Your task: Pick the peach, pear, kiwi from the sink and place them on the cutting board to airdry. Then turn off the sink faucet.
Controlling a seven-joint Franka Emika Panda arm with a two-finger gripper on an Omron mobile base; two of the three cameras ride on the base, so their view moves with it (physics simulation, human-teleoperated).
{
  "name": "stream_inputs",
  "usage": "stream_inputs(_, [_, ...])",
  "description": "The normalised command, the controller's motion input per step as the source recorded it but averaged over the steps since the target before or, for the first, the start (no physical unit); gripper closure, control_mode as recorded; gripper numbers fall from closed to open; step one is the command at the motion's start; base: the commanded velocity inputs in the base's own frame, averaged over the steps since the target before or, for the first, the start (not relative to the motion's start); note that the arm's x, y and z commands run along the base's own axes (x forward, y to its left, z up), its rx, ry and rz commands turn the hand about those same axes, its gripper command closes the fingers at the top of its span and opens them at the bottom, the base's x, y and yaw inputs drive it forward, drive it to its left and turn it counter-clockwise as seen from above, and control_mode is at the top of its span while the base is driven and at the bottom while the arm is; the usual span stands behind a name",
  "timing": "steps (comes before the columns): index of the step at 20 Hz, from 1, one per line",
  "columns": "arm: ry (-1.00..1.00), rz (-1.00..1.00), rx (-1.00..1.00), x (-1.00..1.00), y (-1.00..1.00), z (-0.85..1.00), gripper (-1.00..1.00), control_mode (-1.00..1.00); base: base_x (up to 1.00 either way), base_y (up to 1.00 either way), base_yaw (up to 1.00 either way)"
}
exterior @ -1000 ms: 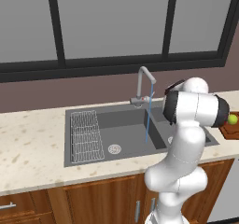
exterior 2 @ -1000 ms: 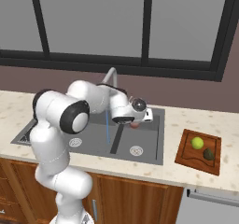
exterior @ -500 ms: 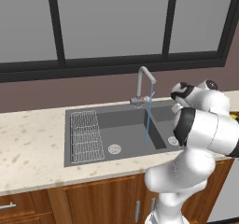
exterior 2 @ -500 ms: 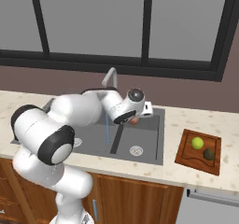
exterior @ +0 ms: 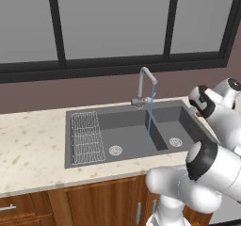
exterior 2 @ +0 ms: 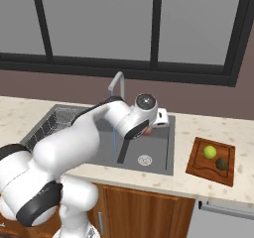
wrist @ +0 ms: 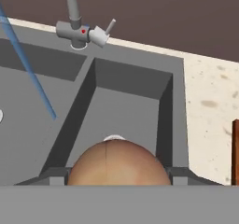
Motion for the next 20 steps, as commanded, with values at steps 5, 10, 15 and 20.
stream_inputs(5, [0.00,-0.11,0.00,-0.72,-0.17,0.41,1.00,-1.00,0.00,0.00,0.00])
stream_inputs(10, [0.12,-0.21,0.10,-0.33,-0.31,0.31,1.00,-1.00,0.00,0.00,0.00])
stream_inputs(15, [0.05,-0.22,0.05,-0.29,-0.46,0.16,1.00,-1.00,0.00,0.00,0.00])
stream_inputs(20, [0.06,-0.23,0.00,-0.18,-0.47,0.09,1.00,-1.00,0.00,0.00,0.00])
